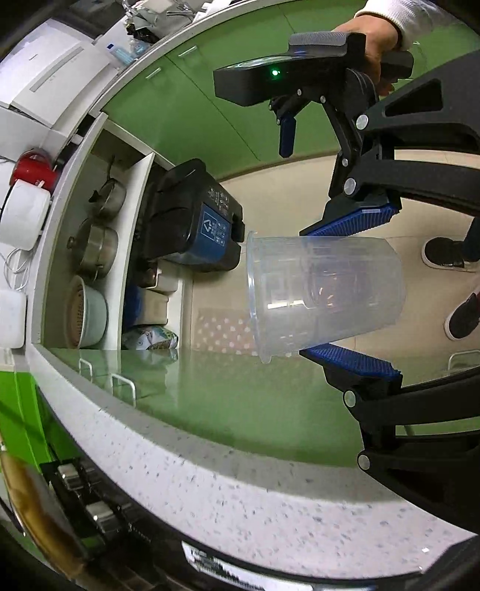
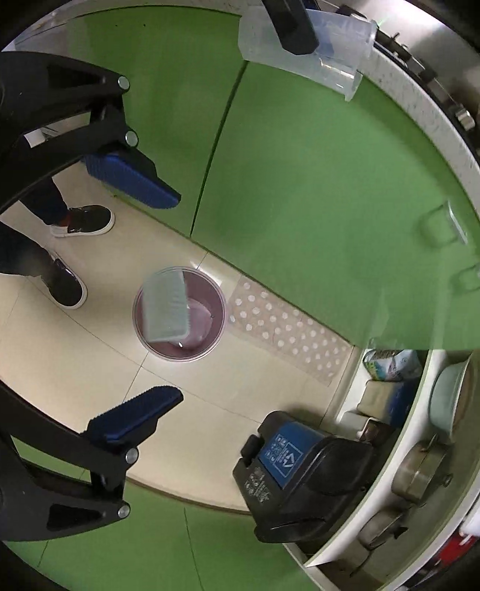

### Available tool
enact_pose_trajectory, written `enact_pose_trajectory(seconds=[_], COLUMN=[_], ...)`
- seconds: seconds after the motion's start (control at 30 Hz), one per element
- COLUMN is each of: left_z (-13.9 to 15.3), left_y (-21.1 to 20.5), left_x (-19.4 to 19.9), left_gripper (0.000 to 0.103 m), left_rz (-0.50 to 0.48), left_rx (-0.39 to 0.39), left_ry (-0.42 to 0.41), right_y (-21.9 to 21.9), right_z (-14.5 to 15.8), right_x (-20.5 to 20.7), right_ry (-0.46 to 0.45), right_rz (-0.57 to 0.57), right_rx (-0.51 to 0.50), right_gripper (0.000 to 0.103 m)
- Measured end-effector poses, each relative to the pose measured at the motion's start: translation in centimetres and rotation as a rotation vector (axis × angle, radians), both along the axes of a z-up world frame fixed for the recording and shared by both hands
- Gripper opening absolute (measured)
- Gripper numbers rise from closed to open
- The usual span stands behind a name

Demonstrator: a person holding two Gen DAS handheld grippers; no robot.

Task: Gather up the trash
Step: 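Carry the box and cup to the pink wastebasket and release both, then return both tools to the mat and approach the red crumpled paper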

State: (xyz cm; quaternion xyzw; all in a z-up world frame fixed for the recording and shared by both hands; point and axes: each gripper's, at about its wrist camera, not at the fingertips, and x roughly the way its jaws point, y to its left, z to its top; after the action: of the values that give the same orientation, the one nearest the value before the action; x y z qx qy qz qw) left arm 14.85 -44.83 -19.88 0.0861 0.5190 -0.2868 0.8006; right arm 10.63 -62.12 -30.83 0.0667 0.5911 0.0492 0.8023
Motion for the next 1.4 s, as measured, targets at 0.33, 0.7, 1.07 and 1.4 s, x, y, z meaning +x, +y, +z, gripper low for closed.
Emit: enact_pose_trajectory(seconds=[0.33,0.7,1.07,1.4], left_z=[-3.6,-5.4,-5.9,1.5], left_y=[-3.3,-8.4,-9.1,-4.5], left_x=[-0.5,-1.6,-1.5,-4.0], left_gripper=[0.055,0.094,0.096,0.096], left_rz=[-0.104,-0.226,-0.197,-0.108], left_rx=[0.013,0.027,0.052,0.021], left_ry=[0.064,0.093,0.100,0.086], right_y=[-3.3,-7.5,-9.0,-6.3], right_z=[0.5,3.6,3.5,10.1], right_x=[-2.6,-7.7,-9.8,-10.3], right_ry=[0.015,-0.006,0.000,-0.037], right_rz=[-0.116,-0.232,-0.265,-0.187], right_rx=[-0.014,-0.019,-0.017,-0.024], right_gripper=[0.097,0.097,0.097,0.097])
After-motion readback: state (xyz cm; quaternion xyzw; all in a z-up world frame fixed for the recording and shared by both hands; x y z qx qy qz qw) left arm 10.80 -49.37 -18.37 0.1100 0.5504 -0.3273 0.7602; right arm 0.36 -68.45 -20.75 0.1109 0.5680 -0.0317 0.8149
